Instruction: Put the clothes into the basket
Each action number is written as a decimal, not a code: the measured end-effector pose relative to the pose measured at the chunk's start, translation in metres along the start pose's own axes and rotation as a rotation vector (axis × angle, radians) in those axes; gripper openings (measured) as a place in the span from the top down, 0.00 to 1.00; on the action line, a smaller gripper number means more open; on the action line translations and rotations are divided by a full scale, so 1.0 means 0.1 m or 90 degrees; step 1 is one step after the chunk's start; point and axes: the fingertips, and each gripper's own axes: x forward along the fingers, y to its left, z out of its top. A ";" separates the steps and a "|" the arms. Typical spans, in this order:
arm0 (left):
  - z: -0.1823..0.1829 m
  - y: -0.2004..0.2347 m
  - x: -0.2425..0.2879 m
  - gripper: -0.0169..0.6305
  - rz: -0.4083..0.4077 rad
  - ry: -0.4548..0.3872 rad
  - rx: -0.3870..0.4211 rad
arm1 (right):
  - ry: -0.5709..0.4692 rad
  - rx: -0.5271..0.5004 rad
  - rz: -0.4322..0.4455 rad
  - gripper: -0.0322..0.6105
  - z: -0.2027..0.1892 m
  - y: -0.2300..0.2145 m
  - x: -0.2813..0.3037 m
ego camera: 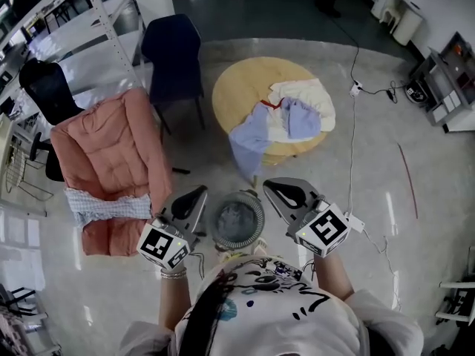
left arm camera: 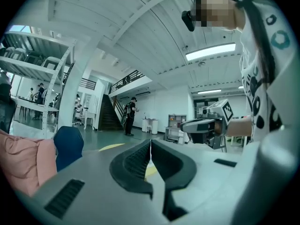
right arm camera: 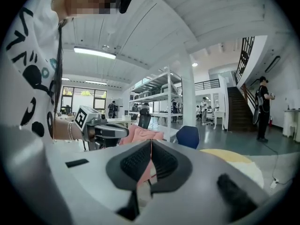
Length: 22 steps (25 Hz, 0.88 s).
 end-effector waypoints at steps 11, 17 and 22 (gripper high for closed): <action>0.17 -0.14 0.20 0.95 -0.055 -0.013 0.022 | -0.022 -0.007 -0.039 0.91 0.13 -0.05 -0.22; 0.16 -0.20 0.24 0.95 -0.081 -0.009 0.019 | -0.032 -0.001 -0.053 0.91 0.16 0.02 -0.31; 0.13 -0.29 0.30 0.95 -0.102 -0.009 0.019 | -0.031 0.006 -0.069 0.91 0.09 0.04 -0.38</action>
